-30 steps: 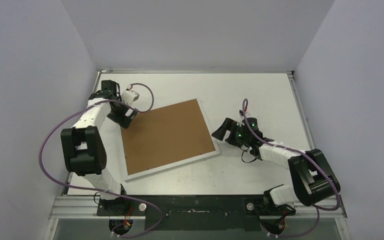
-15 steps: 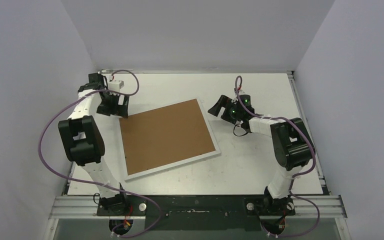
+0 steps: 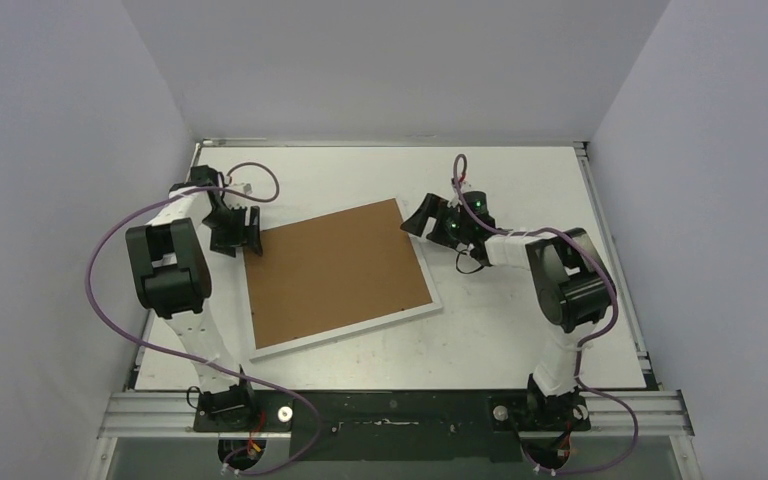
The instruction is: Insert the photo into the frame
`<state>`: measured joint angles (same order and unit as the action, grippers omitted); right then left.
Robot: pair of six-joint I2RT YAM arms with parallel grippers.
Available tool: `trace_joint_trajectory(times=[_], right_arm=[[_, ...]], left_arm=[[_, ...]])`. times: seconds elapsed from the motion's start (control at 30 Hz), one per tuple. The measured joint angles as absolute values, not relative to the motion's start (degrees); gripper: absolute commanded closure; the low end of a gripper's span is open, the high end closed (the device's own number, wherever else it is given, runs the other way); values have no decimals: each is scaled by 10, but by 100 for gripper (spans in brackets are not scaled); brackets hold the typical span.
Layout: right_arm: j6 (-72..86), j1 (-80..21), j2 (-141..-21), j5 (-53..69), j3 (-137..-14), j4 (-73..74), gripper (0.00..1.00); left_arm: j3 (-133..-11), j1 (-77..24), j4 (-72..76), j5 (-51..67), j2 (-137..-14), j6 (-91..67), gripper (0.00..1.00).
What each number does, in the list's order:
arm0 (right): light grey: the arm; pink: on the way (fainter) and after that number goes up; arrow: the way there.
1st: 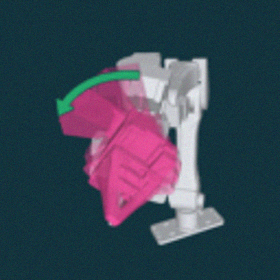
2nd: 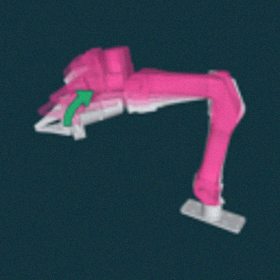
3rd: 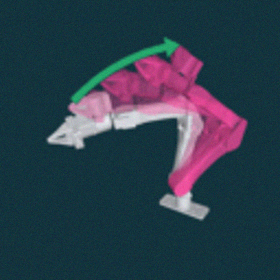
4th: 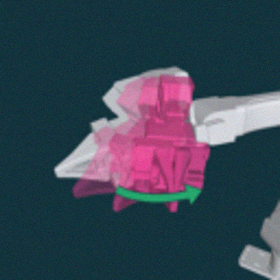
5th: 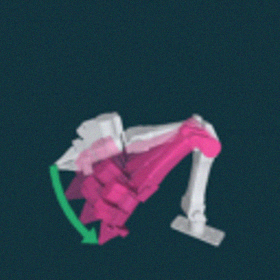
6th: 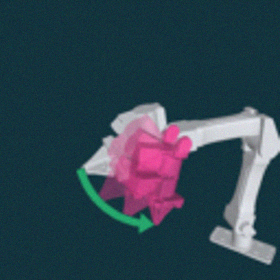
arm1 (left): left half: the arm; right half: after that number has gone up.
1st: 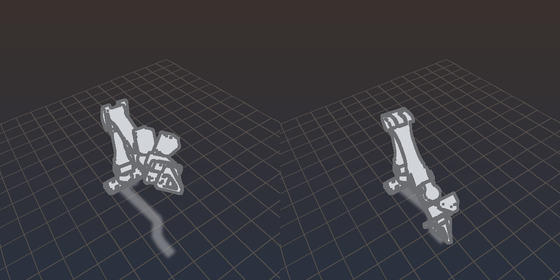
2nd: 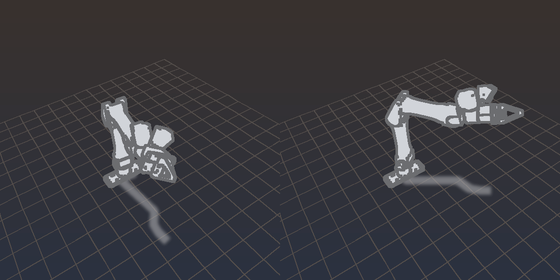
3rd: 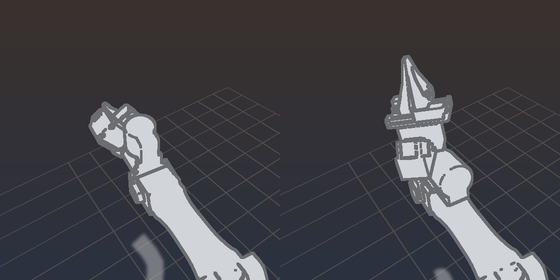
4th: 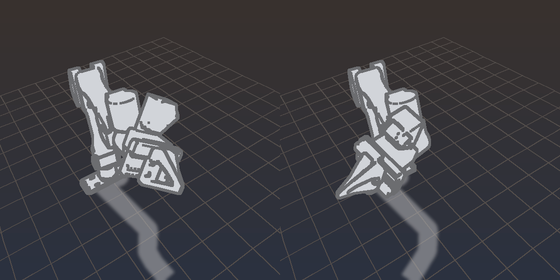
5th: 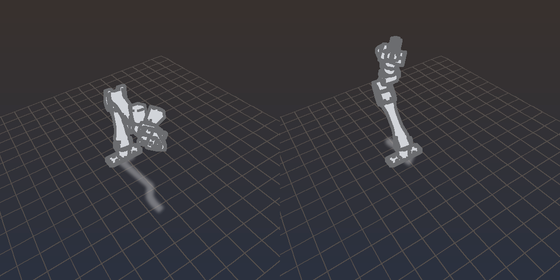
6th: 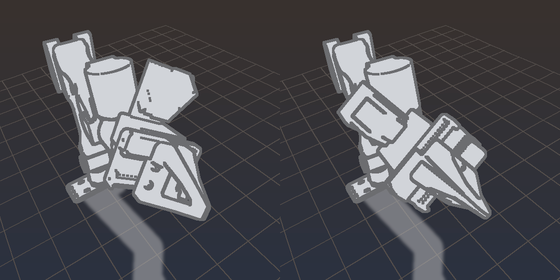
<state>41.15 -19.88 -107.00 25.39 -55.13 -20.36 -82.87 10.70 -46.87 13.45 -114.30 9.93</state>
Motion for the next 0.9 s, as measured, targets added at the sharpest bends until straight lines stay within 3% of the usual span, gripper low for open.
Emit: trace_joint_trajectory(times=[0.2,0.4,0.63,0.9], right_arm=[[414,-201,-1103,272,-562,-220,2],[414,-210,-1105,278,-564,-223,2],[412,-218,-1105,283,-564,-223,2],[415,-224,-1071,279,-509,-246,2]], left_arm=[[-836,110,-468,136,-1149,93,39],[-842,110,-467,136,-1153,92,53],[-844,110,-463,133,-1153,92,62],[-852,103,-462,118,-1153,93,64]])
